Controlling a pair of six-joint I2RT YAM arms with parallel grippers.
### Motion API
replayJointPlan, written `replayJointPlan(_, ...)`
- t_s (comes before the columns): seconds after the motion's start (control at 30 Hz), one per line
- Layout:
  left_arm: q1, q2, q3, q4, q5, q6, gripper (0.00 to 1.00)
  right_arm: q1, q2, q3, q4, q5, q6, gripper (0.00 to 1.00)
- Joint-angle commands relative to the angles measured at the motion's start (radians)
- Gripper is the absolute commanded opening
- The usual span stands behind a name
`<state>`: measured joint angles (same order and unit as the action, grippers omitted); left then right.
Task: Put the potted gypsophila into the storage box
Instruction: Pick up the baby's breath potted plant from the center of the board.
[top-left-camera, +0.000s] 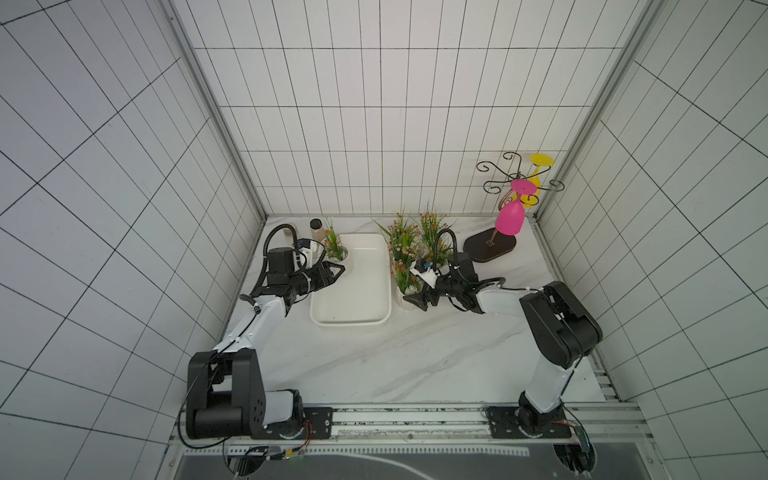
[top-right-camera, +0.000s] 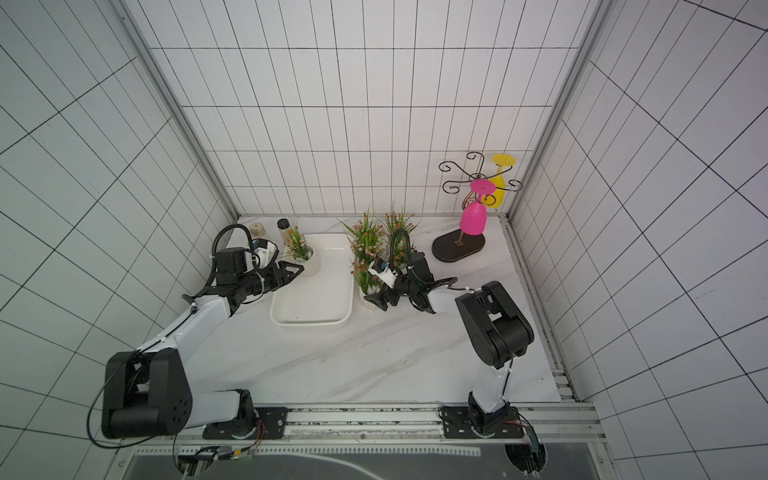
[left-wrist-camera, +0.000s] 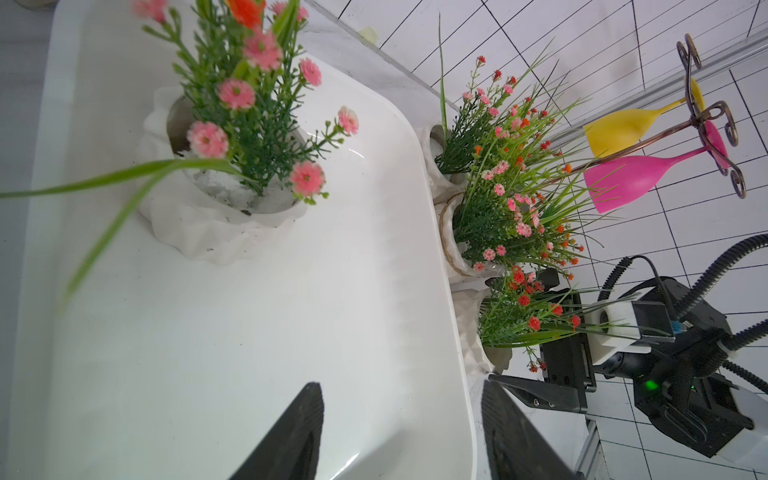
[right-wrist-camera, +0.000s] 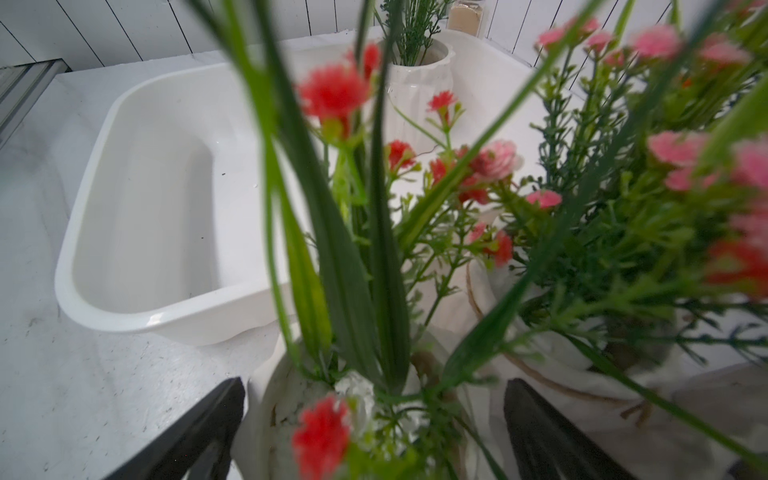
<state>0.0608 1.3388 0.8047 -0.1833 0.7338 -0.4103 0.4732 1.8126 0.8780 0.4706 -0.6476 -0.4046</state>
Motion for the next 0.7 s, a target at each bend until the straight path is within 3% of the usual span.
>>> replayJointPlan(0.0,0.006,0.007,0.011,0.006,-0.005,0.015,0.6,0.011,0.023,0.077,0.031,-0.014,0.018,0.94)
replayJointPlan(0.2,0.007,0.007,0.012,0.002,-0.007,0.016,0.6,0.012,0.028,0.071,0.023,-0.011,0.012,0.9)
replayJointPlan(0.5,0.008,0.01,0.011,0.002,-0.009,0.015,0.6,0.012,0.037,0.069,0.034,-0.011,0.023,0.92)
replayJointPlan(0.67,0.01,0.012,0.013,0.002,-0.008,0.015,0.61,0.012,0.031,0.069,0.037,-0.015,0.028,0.85)
